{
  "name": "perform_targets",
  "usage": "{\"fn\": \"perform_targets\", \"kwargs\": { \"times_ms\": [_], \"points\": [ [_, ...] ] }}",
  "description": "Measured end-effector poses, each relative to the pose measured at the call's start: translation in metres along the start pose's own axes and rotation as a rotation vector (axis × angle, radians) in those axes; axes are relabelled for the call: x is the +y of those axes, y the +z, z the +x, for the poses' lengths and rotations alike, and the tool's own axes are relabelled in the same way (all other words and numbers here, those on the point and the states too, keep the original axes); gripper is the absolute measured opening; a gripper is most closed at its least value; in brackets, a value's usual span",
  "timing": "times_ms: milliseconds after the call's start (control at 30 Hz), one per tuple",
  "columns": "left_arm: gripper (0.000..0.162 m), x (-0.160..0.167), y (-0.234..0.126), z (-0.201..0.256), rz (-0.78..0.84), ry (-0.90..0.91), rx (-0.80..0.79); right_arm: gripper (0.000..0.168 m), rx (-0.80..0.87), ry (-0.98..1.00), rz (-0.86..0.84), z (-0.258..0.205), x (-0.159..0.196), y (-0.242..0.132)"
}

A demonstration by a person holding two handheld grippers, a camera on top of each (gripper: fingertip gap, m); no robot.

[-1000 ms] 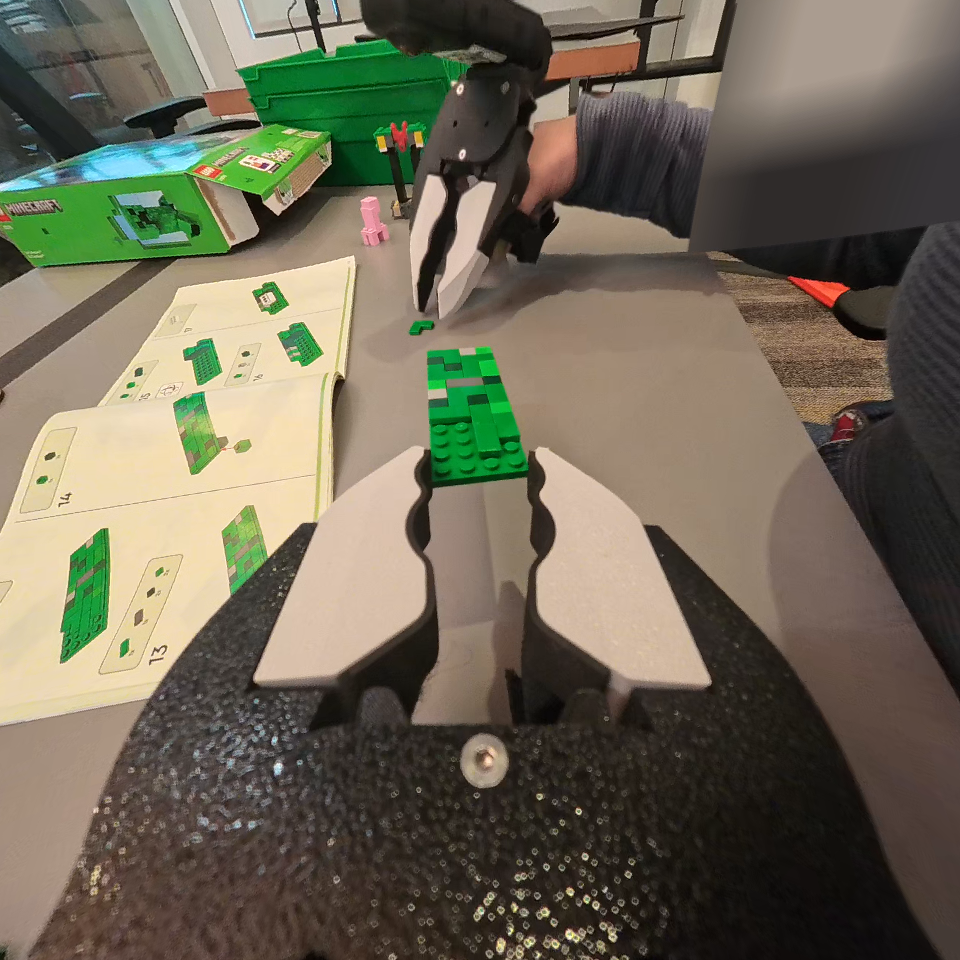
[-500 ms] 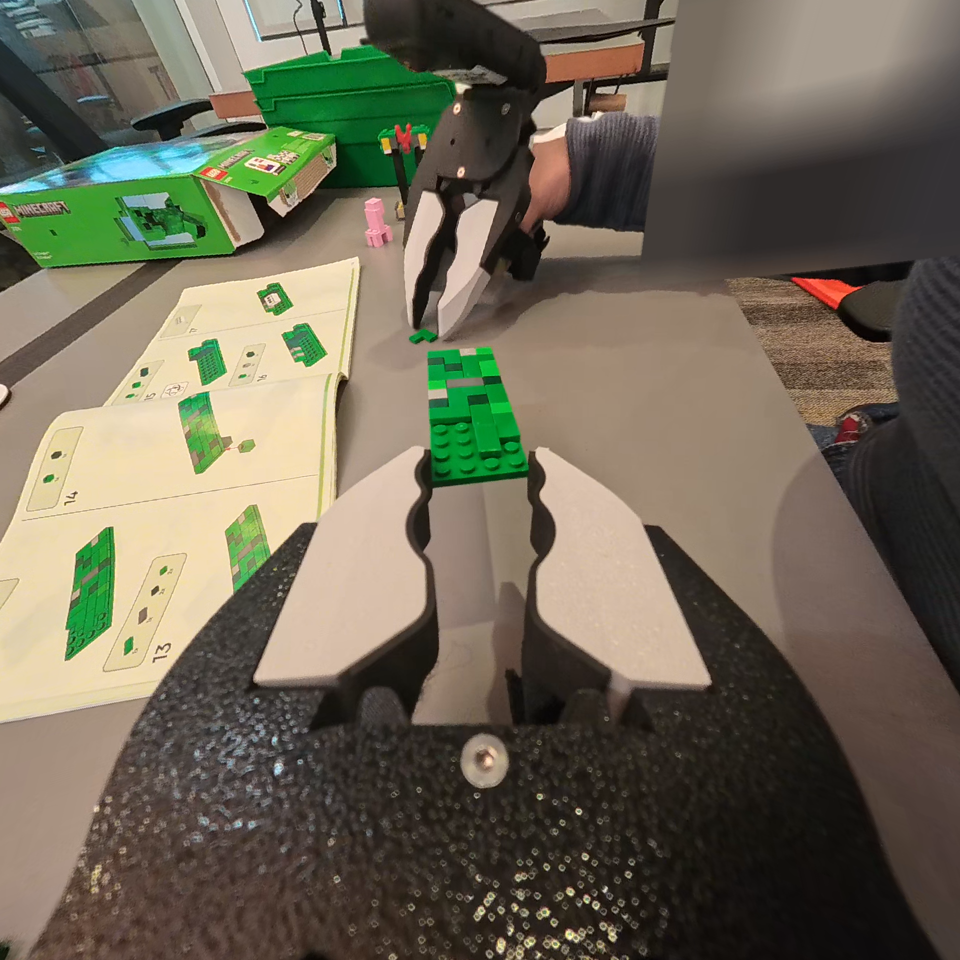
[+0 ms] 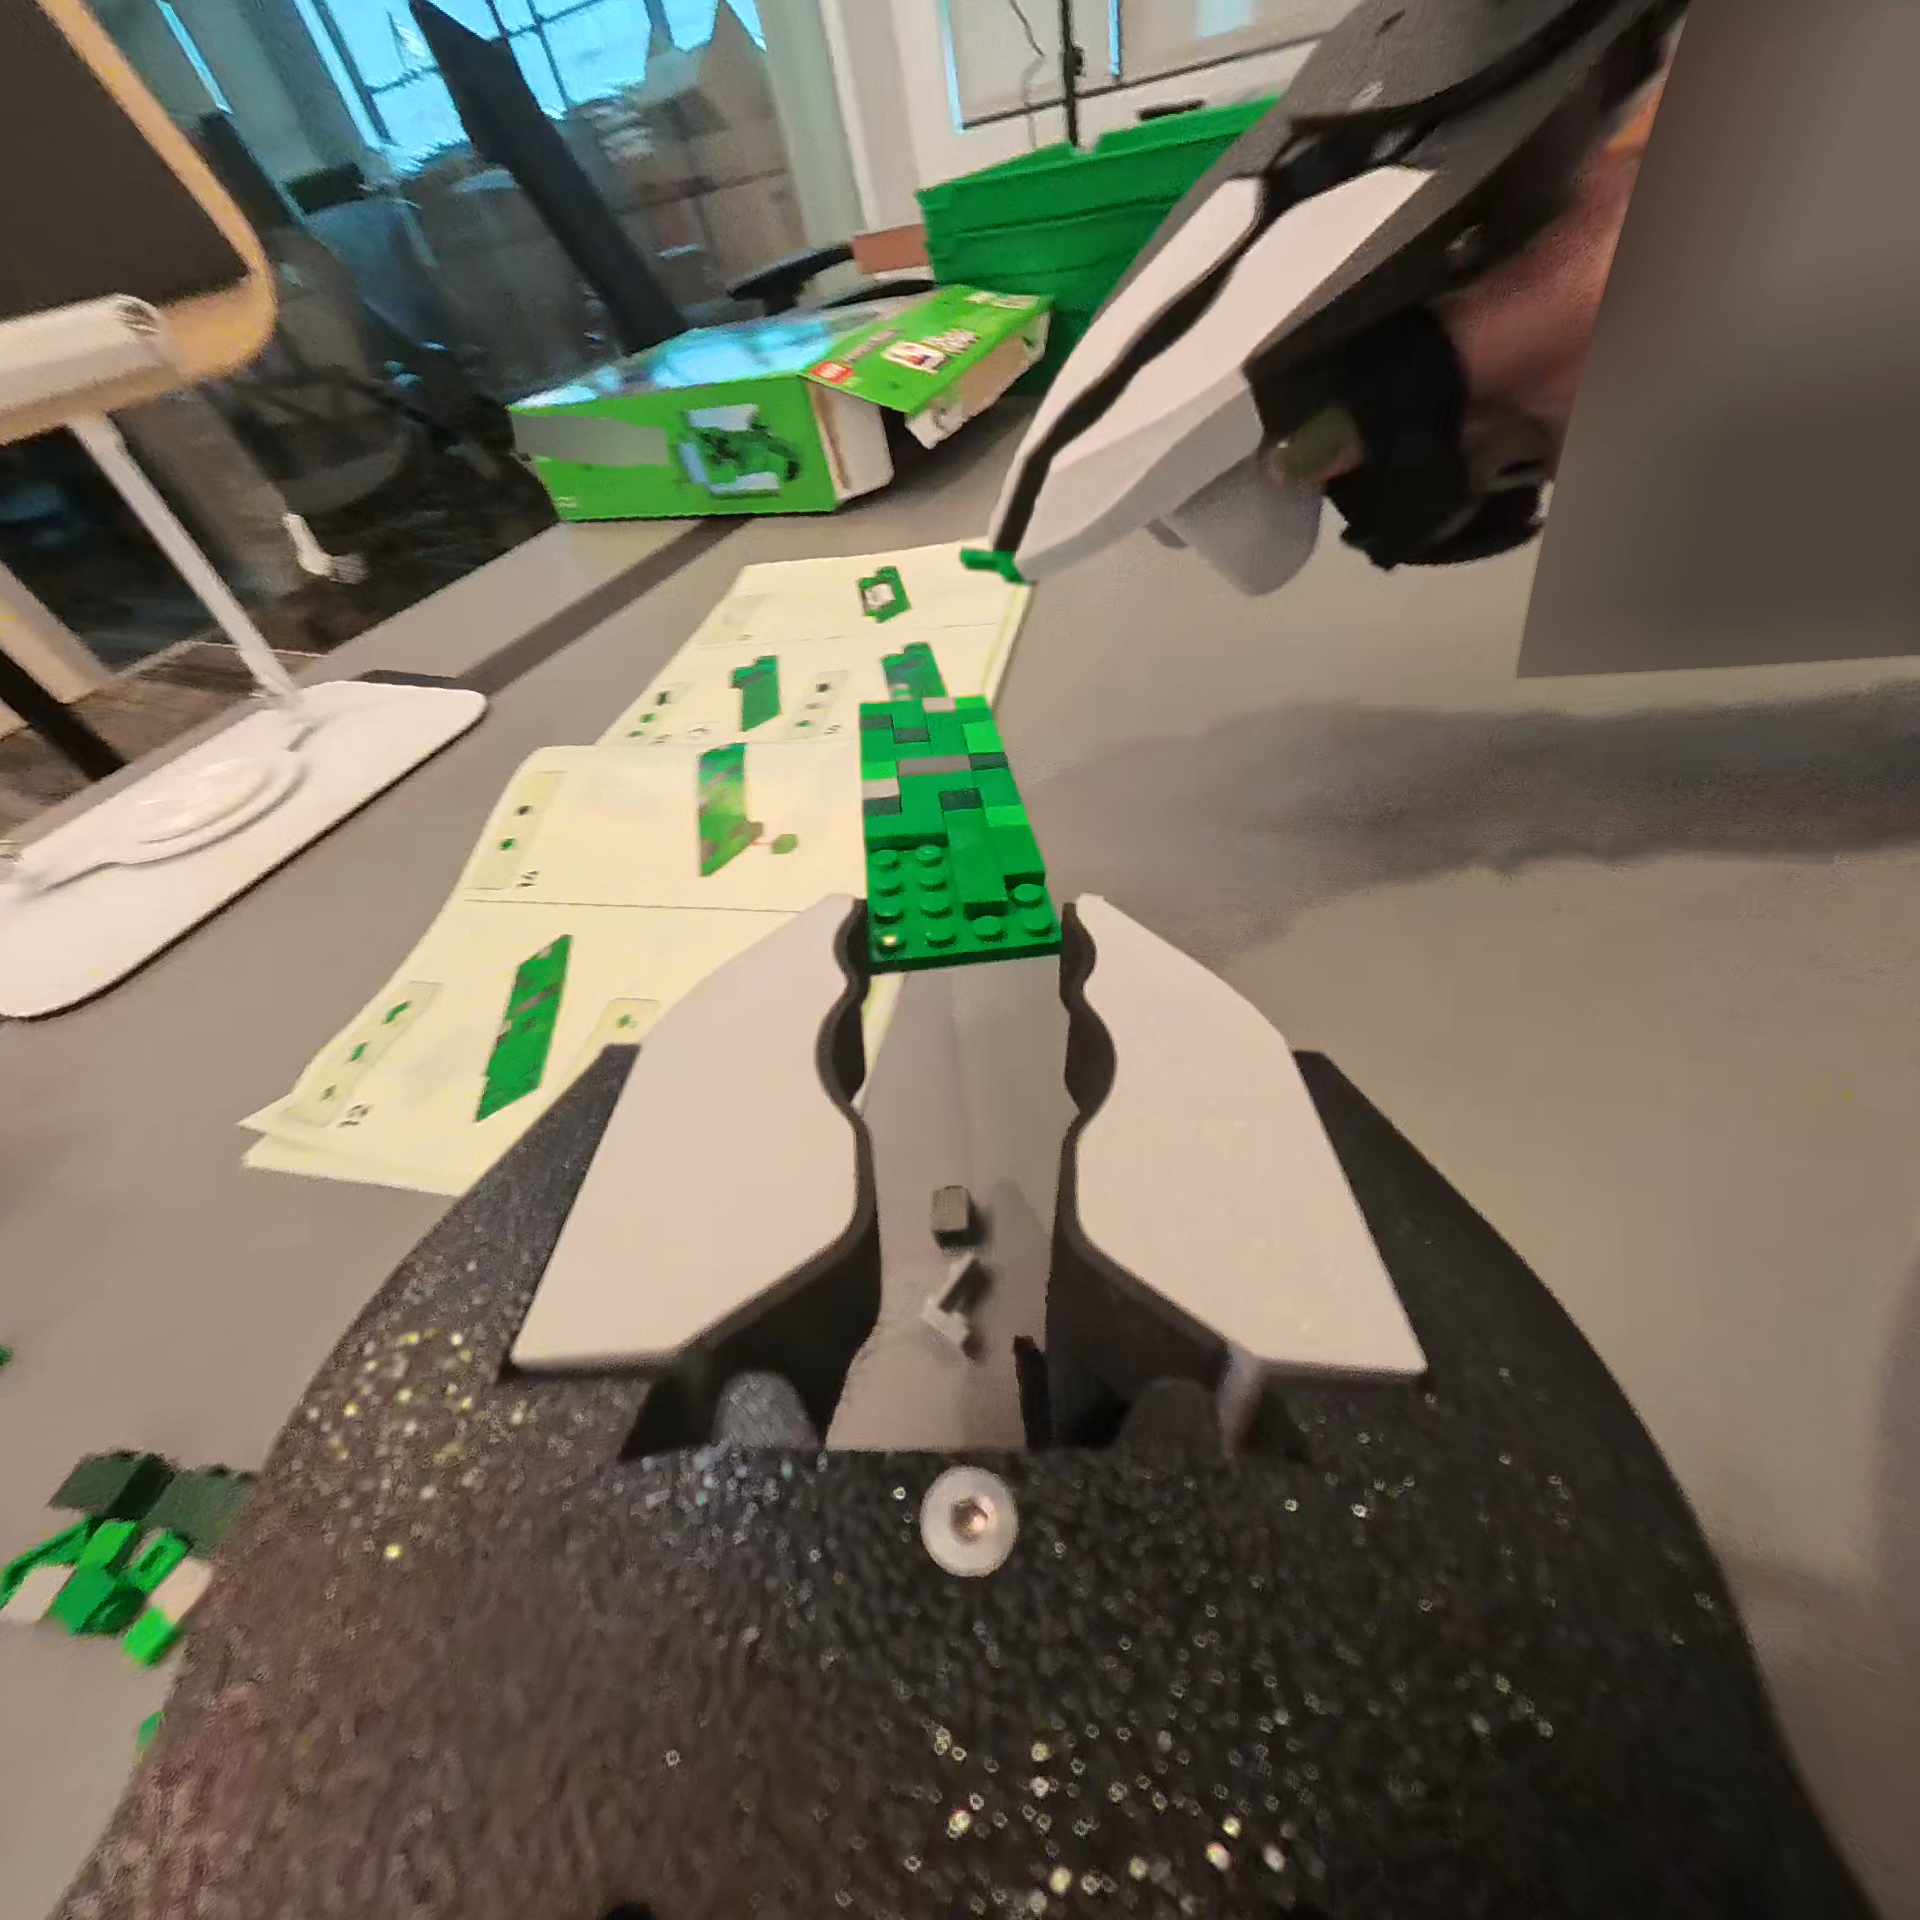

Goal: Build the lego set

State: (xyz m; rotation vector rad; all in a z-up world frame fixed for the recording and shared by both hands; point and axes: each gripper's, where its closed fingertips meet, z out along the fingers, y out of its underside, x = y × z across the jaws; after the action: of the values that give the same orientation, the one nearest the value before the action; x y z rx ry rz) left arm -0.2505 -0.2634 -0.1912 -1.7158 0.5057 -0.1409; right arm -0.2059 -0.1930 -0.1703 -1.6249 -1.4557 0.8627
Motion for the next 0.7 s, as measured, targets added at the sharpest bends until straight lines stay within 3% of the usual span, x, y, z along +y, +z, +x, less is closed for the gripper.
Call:
{"fn": "perform_targets", "kwargs": {
  "times_ms": [200,700],
  "points": [
    [0.034,-0.002,-0.005,-0.009,0.006,0.036,-0.082,0.015,0.005,-0.060,-0.044,-0.064,-0.024,0.038],
    [0.034,-0.005,-0.006,-0.006,0.018,0.080,-0.083,0.015,0.035,-0.043,-0.134,-0.074,-0.018,0.047]
  ]
}}
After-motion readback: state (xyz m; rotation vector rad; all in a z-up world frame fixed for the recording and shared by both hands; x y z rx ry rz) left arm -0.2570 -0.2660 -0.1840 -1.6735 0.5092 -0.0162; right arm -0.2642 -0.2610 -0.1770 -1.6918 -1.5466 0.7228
